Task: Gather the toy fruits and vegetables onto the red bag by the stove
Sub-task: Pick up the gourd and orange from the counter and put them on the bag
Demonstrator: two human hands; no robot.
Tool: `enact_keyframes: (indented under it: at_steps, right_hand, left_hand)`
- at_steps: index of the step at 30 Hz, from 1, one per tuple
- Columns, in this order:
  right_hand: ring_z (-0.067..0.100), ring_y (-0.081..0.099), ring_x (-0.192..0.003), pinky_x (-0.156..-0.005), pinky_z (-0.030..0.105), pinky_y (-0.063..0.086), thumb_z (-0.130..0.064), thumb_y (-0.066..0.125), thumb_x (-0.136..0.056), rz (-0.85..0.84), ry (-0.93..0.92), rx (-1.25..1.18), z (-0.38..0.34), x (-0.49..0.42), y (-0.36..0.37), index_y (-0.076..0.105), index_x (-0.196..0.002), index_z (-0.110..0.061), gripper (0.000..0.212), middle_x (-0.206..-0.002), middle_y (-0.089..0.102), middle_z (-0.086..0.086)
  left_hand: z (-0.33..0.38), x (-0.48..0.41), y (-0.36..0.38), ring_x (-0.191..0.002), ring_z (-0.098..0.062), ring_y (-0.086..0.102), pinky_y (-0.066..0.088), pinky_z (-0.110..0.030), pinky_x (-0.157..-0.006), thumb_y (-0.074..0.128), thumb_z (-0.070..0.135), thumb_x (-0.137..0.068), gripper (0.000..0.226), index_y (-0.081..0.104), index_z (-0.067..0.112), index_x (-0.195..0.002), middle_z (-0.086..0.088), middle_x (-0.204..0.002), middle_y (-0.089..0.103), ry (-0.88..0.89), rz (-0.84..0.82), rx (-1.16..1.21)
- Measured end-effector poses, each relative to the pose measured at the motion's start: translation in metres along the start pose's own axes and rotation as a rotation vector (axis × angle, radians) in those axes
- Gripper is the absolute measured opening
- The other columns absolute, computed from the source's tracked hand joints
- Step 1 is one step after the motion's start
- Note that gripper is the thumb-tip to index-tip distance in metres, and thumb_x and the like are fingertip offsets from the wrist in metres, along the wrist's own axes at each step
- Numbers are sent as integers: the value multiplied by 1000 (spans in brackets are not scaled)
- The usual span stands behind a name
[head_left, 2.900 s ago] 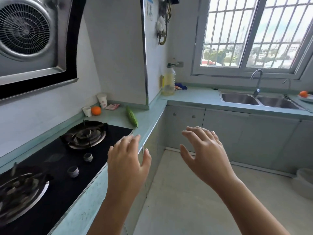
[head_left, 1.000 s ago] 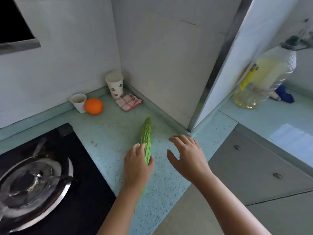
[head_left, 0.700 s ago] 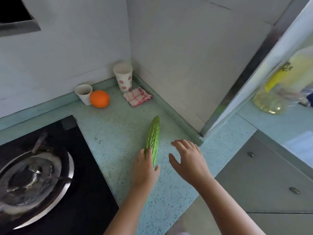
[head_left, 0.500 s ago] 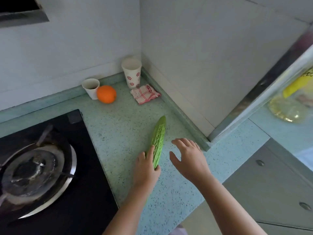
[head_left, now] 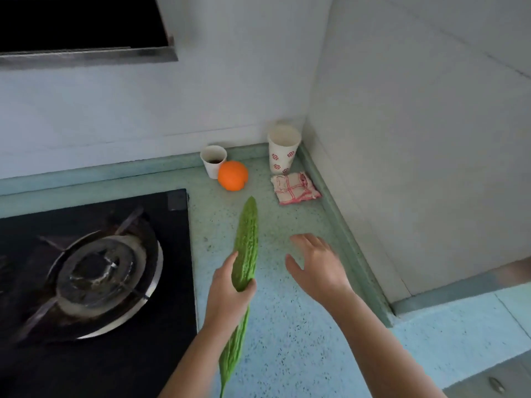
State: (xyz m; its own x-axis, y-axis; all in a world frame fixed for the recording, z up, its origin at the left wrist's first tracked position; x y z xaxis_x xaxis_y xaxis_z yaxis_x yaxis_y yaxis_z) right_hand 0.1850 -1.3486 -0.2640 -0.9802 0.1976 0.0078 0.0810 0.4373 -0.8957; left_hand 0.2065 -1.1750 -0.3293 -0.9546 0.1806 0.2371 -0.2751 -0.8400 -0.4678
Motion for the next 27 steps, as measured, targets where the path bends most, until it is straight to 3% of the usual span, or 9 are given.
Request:
enact_keyframes:
  at_steps: [2,6,9,12,19,27]
  right_hand:
    - [26,46,-117,-95,36,35,-27,52,-88,-33,-51,1,-8,-18,5,52,-123,-12,38,-127,54,6]
    - [26,43,-119,-100,37,33,-29,51,-89,-105,-117,-18,-23,-50,17,49,-126,-12,41,-129,51,6]
    - [32,51,-110,-93,40,40,-30,53,-84,-90,-164,-79,-32,-75,24,55,-118,-7,41,-118,58,12]
    - [27,47,-113,-94,33,35,-29,54,-86,-123,-204,-58,-41,-100,31,50,-123,-10,42,-123,54,10]
    - [24,43,-114,-91,32,34,-27,56,-85,-119,-244,-107,-47,-155,52,43,-128,-12,47,-126,49,9]
    - [29,40,-118,-92,39,36,-26,64,-81,-23,-219,-156,-45,-209,75,39,-131,-13,58,-133,43,11]
  left_hand:
    - [2,-5,-14,-105,2,39,31,-6,-78,65,22,-82,66,32,31,-138,14,-120,39,-13,44,49]
    - [5,-16,-36,-111,2,36,30,-17,-89,67,22,-82,66,32,30,-138,15,-124,39,-62,137,117]
    - [2,-24,-46,-105,-6,50,40,-22,-85,68,25,-80,65,34,33,-135,10,-124,47,-129,203,184]
    - [-2,-36,-49,-94,-11,61,52,-31,-79,70,27,-77,65,36,34,-132,4,-120,56,-163,247,243]
    - [2,-61,-60,-77,0,63,49,-14,-58,68,25,-80,63,35,32,-133,9,-110,58,-171,283,235]
    - [5,-94,-65,-86,-9,63,51,-18,-63,67,29,-80,65,32,36,-134,6,-117,55,-188,286,243]
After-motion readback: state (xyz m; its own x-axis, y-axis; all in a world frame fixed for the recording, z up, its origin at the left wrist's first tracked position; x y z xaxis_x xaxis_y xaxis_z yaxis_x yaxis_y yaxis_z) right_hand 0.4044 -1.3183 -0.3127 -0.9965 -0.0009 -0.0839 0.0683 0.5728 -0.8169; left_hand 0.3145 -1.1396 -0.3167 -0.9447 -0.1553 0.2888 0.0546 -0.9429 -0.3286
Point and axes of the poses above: each hand's wrist, its own x-axis away from the middle knuckle, its own y-axis out of the palm, z = x × y, the point moved 5 cm from there along -x, towards the middle knuckle
